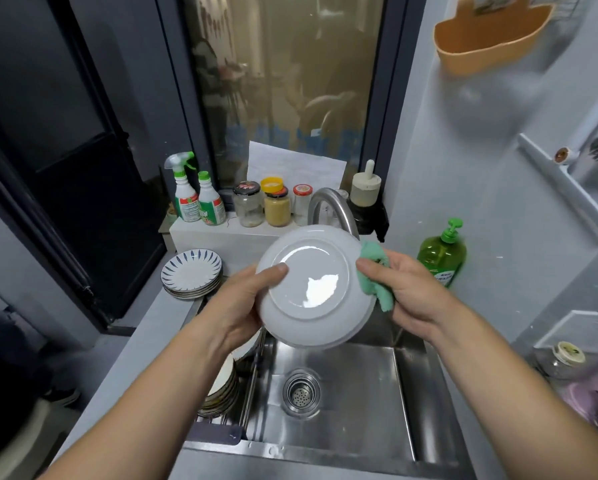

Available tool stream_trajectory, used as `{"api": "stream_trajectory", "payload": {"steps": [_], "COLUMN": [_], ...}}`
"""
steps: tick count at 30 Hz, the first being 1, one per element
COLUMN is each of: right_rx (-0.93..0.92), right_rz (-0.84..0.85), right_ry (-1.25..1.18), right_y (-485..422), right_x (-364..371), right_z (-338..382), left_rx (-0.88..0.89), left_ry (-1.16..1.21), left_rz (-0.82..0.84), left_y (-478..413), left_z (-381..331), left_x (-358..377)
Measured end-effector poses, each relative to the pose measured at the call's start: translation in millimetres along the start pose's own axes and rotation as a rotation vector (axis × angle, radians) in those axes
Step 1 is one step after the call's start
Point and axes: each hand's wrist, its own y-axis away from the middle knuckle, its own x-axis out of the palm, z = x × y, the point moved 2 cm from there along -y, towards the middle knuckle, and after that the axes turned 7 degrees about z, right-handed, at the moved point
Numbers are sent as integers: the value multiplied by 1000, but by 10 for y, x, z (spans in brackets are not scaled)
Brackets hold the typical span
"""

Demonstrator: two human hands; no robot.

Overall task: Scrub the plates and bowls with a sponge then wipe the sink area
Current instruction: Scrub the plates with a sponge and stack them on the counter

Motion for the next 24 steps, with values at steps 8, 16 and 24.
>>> {"api": "stream_trajectory", "payload": {"steps": [8,16,24], "right_rx": [-68,-50,-76], "right_rz": [-286,-55,53], "right_ry": [-160,157,508], "right_y": [122,113,-109], "right_x": [243,81,302], "right_z": [-690,-572,-531], "left_rx": [15,-63,-279], "left_ry": [306,205,272], "left_rz": [-201,-156,-135], "left_y": [-53,214,122], "left_z": [623,653,345], "left_x": [99,-165,-600]}}
